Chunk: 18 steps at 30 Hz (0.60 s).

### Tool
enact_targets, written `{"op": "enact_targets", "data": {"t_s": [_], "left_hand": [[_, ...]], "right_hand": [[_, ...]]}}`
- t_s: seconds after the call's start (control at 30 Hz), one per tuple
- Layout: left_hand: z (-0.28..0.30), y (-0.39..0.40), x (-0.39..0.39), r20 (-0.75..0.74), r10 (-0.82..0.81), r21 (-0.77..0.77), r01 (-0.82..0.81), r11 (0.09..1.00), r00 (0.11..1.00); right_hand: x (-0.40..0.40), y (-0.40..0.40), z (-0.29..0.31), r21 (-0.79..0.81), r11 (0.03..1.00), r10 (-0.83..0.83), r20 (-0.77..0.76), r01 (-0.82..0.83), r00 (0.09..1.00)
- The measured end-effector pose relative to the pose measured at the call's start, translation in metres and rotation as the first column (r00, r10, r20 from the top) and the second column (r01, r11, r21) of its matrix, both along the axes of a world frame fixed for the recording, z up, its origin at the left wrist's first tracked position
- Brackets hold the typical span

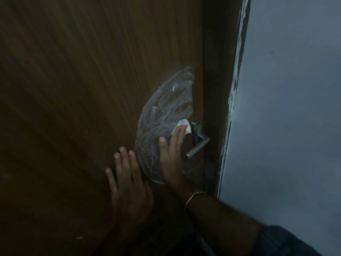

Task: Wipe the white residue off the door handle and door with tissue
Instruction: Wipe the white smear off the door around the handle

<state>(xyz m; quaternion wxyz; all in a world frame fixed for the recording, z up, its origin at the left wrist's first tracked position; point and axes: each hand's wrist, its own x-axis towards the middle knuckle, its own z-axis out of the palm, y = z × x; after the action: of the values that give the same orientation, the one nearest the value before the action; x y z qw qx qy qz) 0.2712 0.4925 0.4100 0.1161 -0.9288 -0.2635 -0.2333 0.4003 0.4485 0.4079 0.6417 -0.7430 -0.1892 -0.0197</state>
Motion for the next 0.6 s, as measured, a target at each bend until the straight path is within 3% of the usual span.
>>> {"op": "enact_targets", "data": {"t_s": [0.3,0.43,0.53,0.6], "left_hand": [[0.006,0.003,-0.004,0.057,-0.027,-0.023,0.028,0.999,0.998],[0.004,0.005,-0.005,0.054,-0.025,-0.022,0.026,0.999,0.998],[0.005,0.005,-0.004,0.038,-0.024,-0.016,0.025,1.000,0.999],[0.005,0.004,-0.003,0.034,-0.020,-0.022,0.021,1.000,0.999]], "right_hand": [[0.036,-0.019,0.030,0.061,0.997,0.040,0.047,-0.043,0.998],[0.037,-0.029,0.025,-0.027,0.995,0.098,0.117,-0.096,0.988],[0.050,-0.031,0.038,-0.009,0.999,0.049,0.028,-0.049,0.998],[0.042,-0.031,0.034,-0.058,0.995,0.087,0.125,-0.081,0.988]]}}
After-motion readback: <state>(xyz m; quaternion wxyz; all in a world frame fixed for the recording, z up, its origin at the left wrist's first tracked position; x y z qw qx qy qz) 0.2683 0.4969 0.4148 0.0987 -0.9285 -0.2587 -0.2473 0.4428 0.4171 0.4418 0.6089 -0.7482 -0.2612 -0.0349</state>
